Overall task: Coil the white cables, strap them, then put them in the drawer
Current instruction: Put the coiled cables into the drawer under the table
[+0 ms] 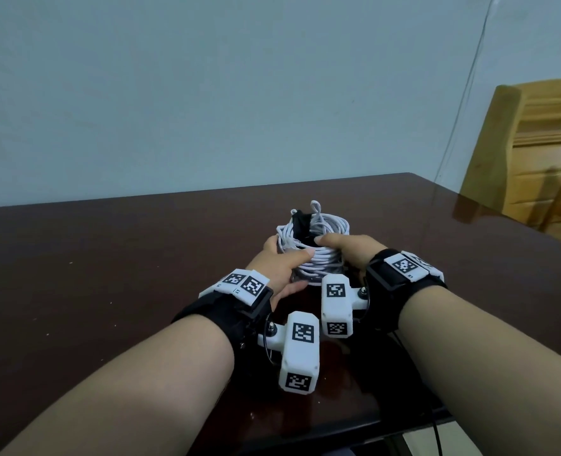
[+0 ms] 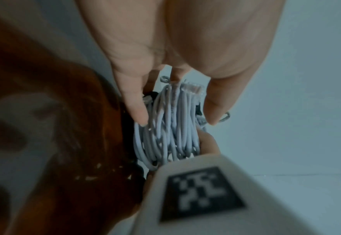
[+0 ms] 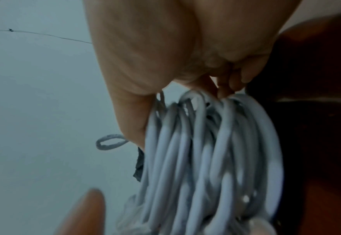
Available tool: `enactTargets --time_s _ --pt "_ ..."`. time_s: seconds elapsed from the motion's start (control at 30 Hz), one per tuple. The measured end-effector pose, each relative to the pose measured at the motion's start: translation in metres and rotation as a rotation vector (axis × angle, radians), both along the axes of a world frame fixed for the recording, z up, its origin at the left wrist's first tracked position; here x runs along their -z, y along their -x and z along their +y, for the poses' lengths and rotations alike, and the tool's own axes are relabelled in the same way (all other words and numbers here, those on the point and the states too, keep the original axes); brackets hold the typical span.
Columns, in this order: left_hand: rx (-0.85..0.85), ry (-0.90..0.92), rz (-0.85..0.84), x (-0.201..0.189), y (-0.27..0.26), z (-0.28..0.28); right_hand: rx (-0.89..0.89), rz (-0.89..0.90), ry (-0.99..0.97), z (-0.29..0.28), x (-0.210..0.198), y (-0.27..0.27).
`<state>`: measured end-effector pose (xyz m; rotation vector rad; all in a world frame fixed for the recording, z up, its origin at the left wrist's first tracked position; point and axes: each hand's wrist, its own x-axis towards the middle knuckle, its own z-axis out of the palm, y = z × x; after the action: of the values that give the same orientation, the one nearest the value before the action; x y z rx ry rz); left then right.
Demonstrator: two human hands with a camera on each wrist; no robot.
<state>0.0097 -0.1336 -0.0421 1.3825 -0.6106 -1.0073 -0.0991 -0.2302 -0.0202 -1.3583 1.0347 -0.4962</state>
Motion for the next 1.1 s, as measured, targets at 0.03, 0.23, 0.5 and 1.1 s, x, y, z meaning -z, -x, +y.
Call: enactTargets --time_s 0.03,0.23,0.5,1.1 --pt "0.004 0.007 -0.013 -0.002 0.001 0.000 0.006 -0.021 -0.011 0.002 0.001 0.000" --pt "0.032 0.028 -0.030 -0.013 0.014 0.000 0.094 -0.191 -0.065 0.005 0.004 0.009" --pt "0.187 0.011 -0.213 -0.037 0.052 0.005 0.347 -0.292 -0.017 0.009 -0.003 0.058" --pt "0.626 -0.074 -0.291 -0.035 0.206 -0.005 0.847 -0.503 -0.239 0.026 0.050 0.255"
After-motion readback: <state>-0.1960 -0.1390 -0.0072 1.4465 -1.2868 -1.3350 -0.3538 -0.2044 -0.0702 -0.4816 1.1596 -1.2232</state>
